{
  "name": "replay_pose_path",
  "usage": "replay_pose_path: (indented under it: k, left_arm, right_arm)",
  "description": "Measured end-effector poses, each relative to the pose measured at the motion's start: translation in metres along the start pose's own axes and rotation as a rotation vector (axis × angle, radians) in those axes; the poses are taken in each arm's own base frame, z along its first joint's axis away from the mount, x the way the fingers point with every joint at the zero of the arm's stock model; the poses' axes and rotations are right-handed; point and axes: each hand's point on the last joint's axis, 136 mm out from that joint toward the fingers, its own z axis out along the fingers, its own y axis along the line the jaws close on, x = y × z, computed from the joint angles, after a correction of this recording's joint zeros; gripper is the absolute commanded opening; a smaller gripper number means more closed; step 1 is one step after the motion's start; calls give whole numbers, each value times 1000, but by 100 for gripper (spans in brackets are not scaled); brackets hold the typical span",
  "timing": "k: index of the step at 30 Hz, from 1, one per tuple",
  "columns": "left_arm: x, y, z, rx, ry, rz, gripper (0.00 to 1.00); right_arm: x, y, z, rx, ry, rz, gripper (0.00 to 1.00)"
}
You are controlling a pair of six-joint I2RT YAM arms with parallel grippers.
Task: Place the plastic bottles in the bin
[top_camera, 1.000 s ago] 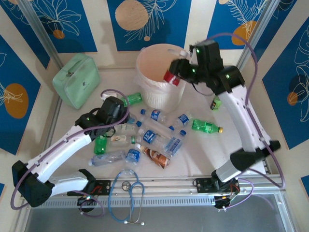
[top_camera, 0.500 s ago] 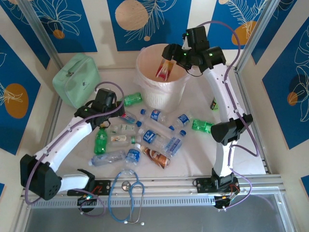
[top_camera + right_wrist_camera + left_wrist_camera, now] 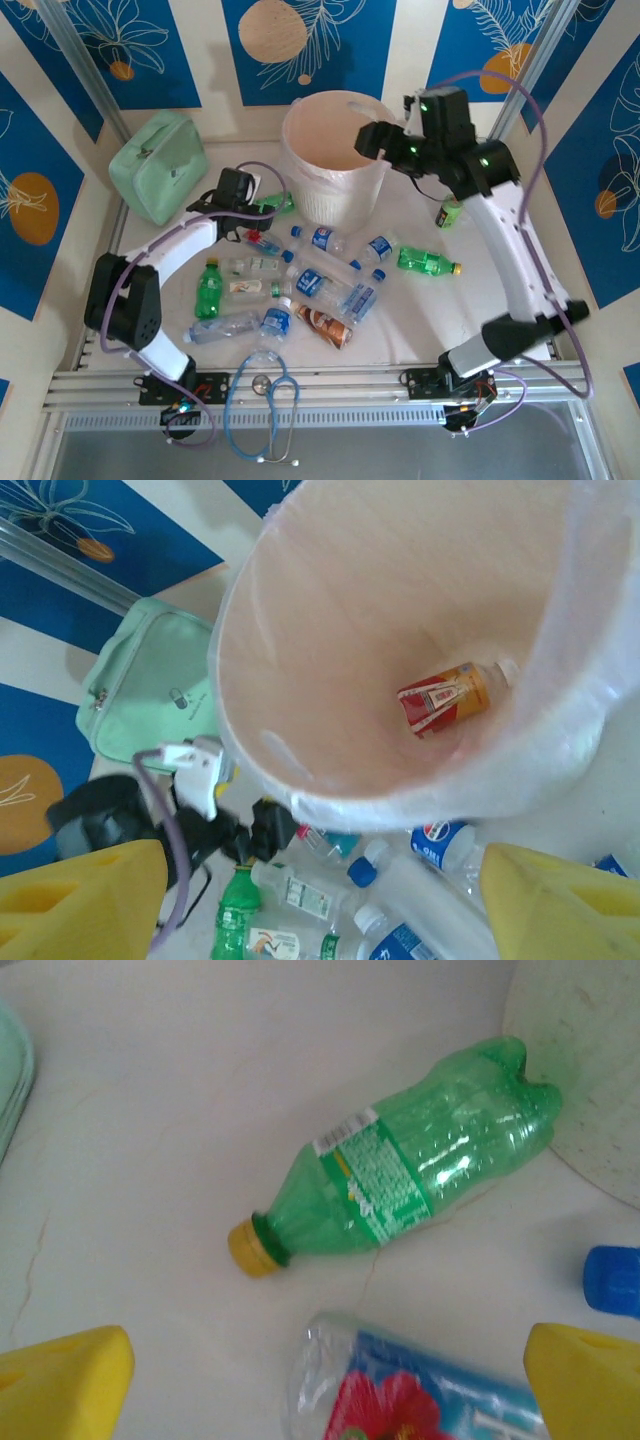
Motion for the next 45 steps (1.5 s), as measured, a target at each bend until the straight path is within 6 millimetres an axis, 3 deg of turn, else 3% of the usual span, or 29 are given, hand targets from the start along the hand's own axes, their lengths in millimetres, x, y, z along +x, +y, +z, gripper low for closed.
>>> replay_pose_path:
  k: [5, 11, 16, 24, 34, 45]
  left_arm:
    - [-8, -9, 29, 111, -33, 66, 98]
    - [-16, -23, 62, 245, -39, 91, 99]
    - [-25, -22, 79, 298, -37, 91, 100]
    - [-39, -20, 88, 352, -9, 121, 95]
    - [-6, -25, 87, 392, 109, 185, 96]
    - [20, -26, 97, 396, 197, 196, 86]
  right_arm:
    - [31, -31, -33, 30, -12, 35, 83]
    - [69, -67, -43, 102, 42, 98, 83]
    - [87, -78, -47, 131, 81, 127, 83]
    - [93, -81, -51, 146, 96, 151, 83]
    - [97, -86, -58, 149, 83, 177, 83]
    - [106, -93, -49, 159, 116, 199, 83]
